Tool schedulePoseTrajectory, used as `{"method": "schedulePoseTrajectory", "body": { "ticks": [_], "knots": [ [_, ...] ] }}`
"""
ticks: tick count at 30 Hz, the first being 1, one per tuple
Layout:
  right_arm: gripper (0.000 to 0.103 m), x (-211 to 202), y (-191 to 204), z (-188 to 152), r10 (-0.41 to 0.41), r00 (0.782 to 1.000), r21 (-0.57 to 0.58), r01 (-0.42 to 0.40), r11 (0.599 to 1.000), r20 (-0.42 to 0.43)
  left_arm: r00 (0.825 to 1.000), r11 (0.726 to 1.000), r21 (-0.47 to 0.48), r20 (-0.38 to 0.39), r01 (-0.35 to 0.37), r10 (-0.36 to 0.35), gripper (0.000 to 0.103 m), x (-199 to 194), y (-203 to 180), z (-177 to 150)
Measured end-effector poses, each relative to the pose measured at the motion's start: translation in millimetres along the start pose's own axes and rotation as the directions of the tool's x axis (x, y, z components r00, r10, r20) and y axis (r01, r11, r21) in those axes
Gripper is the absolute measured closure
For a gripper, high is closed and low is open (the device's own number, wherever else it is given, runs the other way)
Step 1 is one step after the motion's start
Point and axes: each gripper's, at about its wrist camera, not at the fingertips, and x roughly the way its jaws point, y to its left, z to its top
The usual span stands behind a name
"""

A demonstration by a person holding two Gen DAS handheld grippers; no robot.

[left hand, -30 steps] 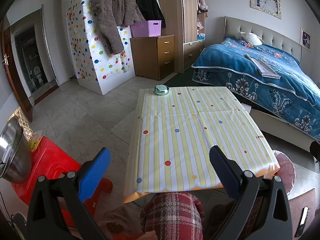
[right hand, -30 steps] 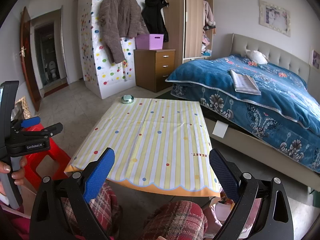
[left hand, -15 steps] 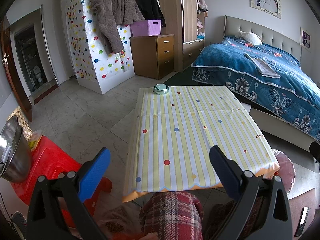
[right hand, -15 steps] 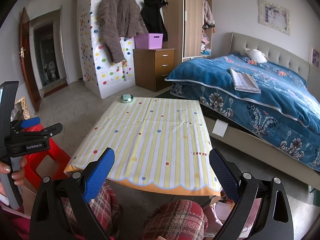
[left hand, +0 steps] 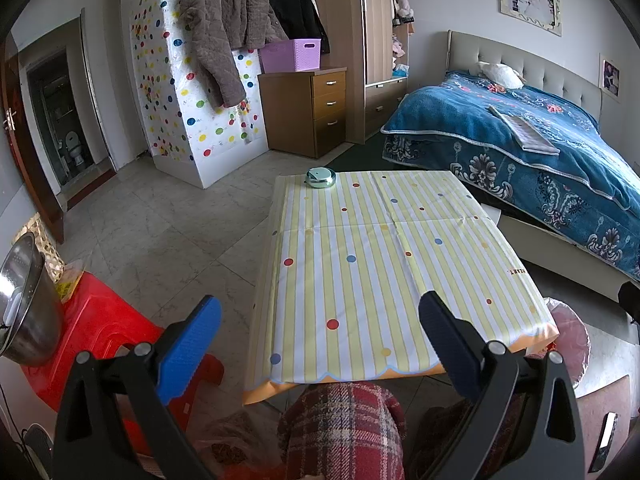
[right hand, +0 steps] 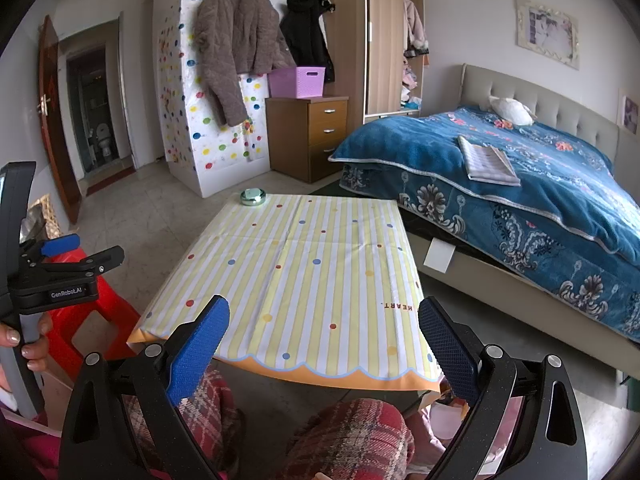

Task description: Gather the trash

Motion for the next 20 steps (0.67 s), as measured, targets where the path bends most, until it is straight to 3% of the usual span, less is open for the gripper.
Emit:
{"method": "schedulePoseTrajectory", "body": {
  "ticks": [12,20],
  "knots": [
    [0.009,2,0,-1,0.004,1.000,0.005,-0.004,1.000,-0.005,1.000,1.000,0.016,0.003,0.011,-0.012,0.007,3,-2,-2],
    [0.009,30,-8,-16,0.003,0.997,0.042,0.000,0.999,-0.080,0.995,1.000,0.017,-0.098,0.003,-0.001,0.007,44,-2,-7]
  ]
}}
